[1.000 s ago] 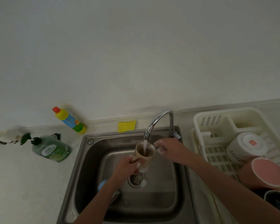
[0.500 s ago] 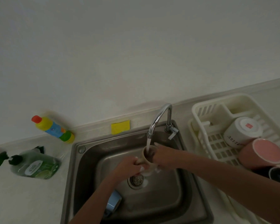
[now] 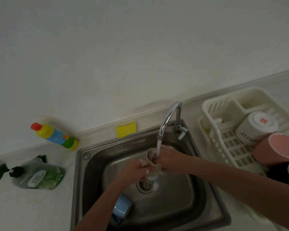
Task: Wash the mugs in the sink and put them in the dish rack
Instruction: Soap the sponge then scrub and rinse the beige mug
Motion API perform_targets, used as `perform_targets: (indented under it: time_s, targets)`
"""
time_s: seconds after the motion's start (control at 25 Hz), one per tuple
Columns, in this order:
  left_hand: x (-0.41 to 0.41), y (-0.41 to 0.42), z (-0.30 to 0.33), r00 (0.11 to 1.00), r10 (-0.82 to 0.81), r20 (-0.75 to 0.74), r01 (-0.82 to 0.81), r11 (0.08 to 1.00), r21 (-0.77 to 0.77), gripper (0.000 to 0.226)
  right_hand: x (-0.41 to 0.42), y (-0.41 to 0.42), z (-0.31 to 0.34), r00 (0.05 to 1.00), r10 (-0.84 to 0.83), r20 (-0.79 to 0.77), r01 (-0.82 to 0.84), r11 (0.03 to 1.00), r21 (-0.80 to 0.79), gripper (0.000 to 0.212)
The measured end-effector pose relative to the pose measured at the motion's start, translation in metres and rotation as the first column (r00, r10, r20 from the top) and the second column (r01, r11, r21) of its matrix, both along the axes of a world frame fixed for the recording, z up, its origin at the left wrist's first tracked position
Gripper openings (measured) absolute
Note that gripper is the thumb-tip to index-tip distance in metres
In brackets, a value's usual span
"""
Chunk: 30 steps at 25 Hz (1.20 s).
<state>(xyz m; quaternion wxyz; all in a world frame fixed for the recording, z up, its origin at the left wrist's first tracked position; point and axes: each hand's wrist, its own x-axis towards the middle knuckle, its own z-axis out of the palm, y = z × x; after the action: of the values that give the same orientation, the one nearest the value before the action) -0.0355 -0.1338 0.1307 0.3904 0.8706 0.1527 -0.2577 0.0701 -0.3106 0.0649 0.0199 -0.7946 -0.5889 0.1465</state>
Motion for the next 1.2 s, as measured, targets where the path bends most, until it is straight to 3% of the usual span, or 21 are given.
perform_targets:
  time_s: [0.08, 0.24, 0.36, 0.52, 0.64, 0.76, 0.88, 1.0, 1.12, 1.2]
  targets:
    - [0.002, 0.003, -0.004, 0.999, -0.042, 0.015, 0.040, 0.996, 0.075, 0.026, 0.006, -0.001, -0.003, 1.000, 0.012, 0.026, -0.012, 1.000, 0.006, 0.031]
    - [0.009, 0.002, -0.011, 0.994, -0.109, -0.015, 0.110, 0.971, 0.212, 0.023, -0.002, 0.006, 0.010, 0.960, -0.078, -0.267, 0.071, 0.997, -0.036, 0.021]
    - [0.010, -0.004, -0.014, 0.996, -0.090, -0.014, 0.091, 0.974, 0.209, 0.021, 0.004, 0.004, 0.003, 0.928, -0.178, -0.327, 0.198, 0.980, 0.030, 0.030]
    - [0.006, -0.006, -0.018, 0.997, -0.064, -0.043, 0.071, 0.976, 0.207, 0.013, 0.001, 0.000, 0.004, 0.871, -0.122, -0.477, 0.108, 0.993, -0.057, 0.021]
    - [0.004, -0.005, -0.021, 0.998, -0.035, -0.043, 0.043, 0.976, 0.213, 0.015, 0.003, 0.003, 0.008, 0.860, -0.183, -0.477, 0.224, 0.974, 0.030, 0.022]
    - [0.003, -0.005, -0.021, 0.998, -0.048, -0.047, 0.057, 0.972, 0.228, 0.014, -0.003, -0.003, 0.005, 0.820, -0.165, -0.549, 0.146, 0.986, -0.078, 0.024]
    - [0.003, -0.007, -0.022, 0.998, -0.032, -0.046, 0.041, 0.977, 0.208, 0.017, -0.004, -0.007, 0.006, 0.798, -0.193, -0.571, 0.261, 0.965, 0.040, 0.037]
    - [0.002, -0.006, -0.022, 0.998, -0.047, -0.036, 0.054, 0.971, 0.235, 0.016, -0.006, -0.009, 0.009, 0.775, -0.178, -0.606, 0.175, 0.982, -0.065, 0.050]
    - [0.000, -0.004, -0.024, 0.998, -0.040, -0.045, 0.050, 0.971, 0.232, 0.018, -0.012, -0.006, 0.005, 0.783, -0.185, -0.593, 0.241, 0.970, 0.015, 0.046]
    - [-0.002, -0.002, -0.026, 0.999, -0.028, -0.026, 0.033, 0.972, 0.232, 0.020, -0.012, -0.006, 0.004, 0.789, -0.206, -0.579, 0.238, 0.971, -0.022, 0.043]
